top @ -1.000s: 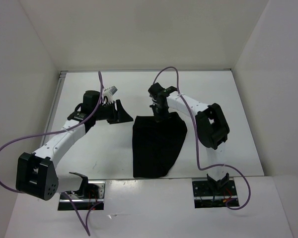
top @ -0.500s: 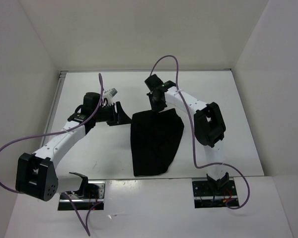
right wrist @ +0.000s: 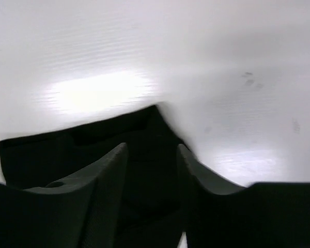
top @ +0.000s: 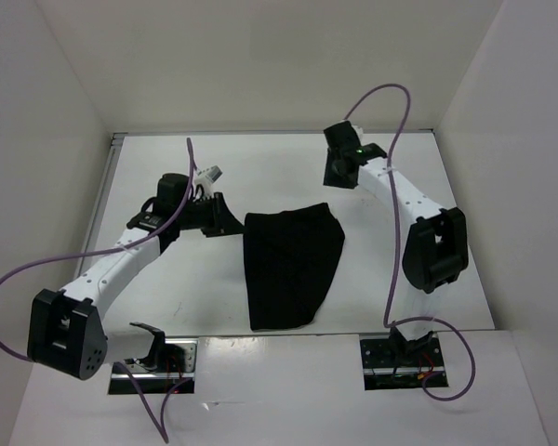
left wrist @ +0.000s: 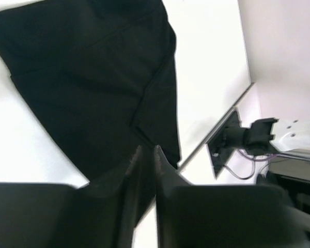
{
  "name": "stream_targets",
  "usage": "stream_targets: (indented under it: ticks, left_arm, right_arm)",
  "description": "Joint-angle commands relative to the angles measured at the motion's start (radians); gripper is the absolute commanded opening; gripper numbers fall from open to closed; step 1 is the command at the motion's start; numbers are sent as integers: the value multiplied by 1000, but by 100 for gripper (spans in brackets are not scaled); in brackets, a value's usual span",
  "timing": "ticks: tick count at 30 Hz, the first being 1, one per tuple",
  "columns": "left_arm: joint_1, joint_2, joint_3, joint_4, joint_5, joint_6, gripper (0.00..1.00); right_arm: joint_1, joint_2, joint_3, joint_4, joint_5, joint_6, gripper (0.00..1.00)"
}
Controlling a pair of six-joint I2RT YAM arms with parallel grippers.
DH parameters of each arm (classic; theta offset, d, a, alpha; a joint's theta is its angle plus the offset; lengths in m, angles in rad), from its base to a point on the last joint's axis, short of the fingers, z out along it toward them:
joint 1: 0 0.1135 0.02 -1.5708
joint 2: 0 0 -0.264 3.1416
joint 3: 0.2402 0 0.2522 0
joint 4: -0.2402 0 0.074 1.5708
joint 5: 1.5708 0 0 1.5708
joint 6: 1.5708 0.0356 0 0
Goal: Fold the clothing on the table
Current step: Fold the skirt
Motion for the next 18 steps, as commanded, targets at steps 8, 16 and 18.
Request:
stream_targets:
  ticks: [8, 16, 18]
  left_arm:
    - [-99, 287, 204, 111, 48, 2, 0]
    - [-142, 551, 289, 167, 35, -38, 0]
    - [-142, 582, 263, 192, 15, -60, 0]
  right_arm:
    - [-62, -7, -150, 18, -135, -4, 0]
    - [-110, 104, -121, 70, -265, -48, 23]
    - [-110, 128, -121, 70, -302, -57, 23]
